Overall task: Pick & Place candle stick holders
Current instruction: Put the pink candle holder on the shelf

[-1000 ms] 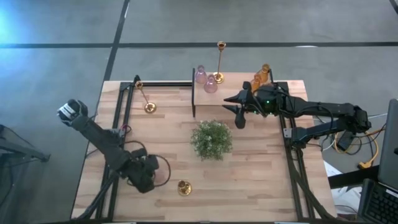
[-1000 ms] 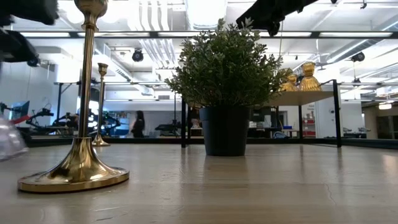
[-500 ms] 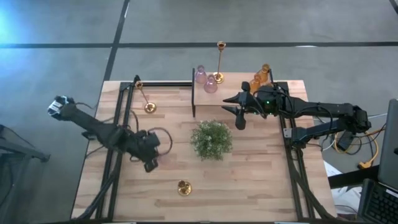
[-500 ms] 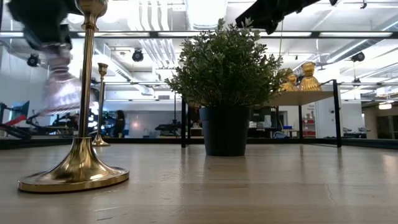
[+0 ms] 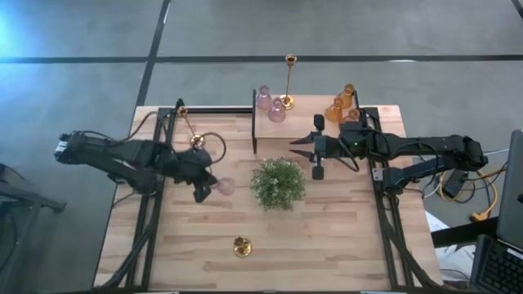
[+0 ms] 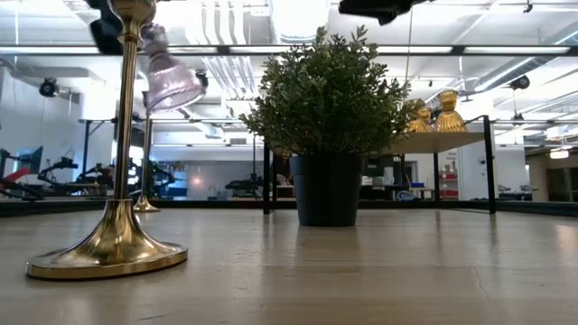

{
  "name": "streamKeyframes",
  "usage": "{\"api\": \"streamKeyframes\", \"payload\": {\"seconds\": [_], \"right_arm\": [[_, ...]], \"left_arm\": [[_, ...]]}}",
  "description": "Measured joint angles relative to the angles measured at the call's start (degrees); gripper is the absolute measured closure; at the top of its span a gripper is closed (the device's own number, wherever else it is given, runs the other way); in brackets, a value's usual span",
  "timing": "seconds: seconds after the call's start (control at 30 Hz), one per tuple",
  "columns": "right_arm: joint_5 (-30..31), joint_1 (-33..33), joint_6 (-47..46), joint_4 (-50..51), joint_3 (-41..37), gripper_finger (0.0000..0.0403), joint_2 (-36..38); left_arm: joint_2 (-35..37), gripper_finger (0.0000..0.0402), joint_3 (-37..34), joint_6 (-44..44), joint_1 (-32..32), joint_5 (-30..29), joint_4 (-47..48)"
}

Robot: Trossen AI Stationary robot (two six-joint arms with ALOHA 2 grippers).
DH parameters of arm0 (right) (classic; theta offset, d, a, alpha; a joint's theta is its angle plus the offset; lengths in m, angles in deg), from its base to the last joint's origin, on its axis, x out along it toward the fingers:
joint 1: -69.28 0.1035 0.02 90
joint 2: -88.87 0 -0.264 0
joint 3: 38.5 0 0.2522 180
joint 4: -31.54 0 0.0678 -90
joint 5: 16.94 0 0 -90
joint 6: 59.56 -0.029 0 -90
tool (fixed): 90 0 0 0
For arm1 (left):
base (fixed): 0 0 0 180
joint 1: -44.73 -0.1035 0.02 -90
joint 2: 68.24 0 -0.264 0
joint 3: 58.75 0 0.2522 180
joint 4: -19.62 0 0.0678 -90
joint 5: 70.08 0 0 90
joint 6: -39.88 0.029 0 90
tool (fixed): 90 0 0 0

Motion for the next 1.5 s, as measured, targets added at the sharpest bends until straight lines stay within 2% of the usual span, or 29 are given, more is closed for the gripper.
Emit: {"api": "streamKeyframes", "payload": {"seconds": [0.2, 0.43, 0.7, 0.9, 1.1, 1.27, 1.5], "right_arm": [[1.52, 2.55, 1.95, -5.48, 0.0, 0.0323, -1.34], [2.23, 3.12, 1.89, -13.24, 1.1, 0.0319, -9.75], [16.68, 5.64, 5.05, -12.2, 8.03, 0.0298, -19.61], [16.93, 6.61, 4.46, -11.08, 14.3, 0.0251, -23.71], [18.02, 6.62, 3.19, -5.7, 20.27, 0.0216, -27.76], [18.59, 6.62, 0.33, -4.24, 24.17, 0.0213, -30.15], [26.29, 6.71, 0.11, -4.58, 26.89, 0.0225, -32.57]], "left_arm": [[-3.43, 0.037, 8.48, 5.65, -6.59, 3.24, 2.5], [-11.0, 0.037, 21.68, 12.18, -14.46, 4.61, 7.39], [-20.25, 0.037, 33.56, 18.48, -19.16, 5.5, 11.04], [-24.45, 0.037, 37.54, 20.38, -21.1, 6.69, 13.05], [-26.39, 0.037, 39.5, 20.45, -22.16, 7.65, 13.06], [-26.23, 0.037, 40.79, 19.78, -23.14, 8.54, 12.52], [-25.98, 0.0371, 42.55, 18.43, -23.71, 9.86, 12.38]]}}
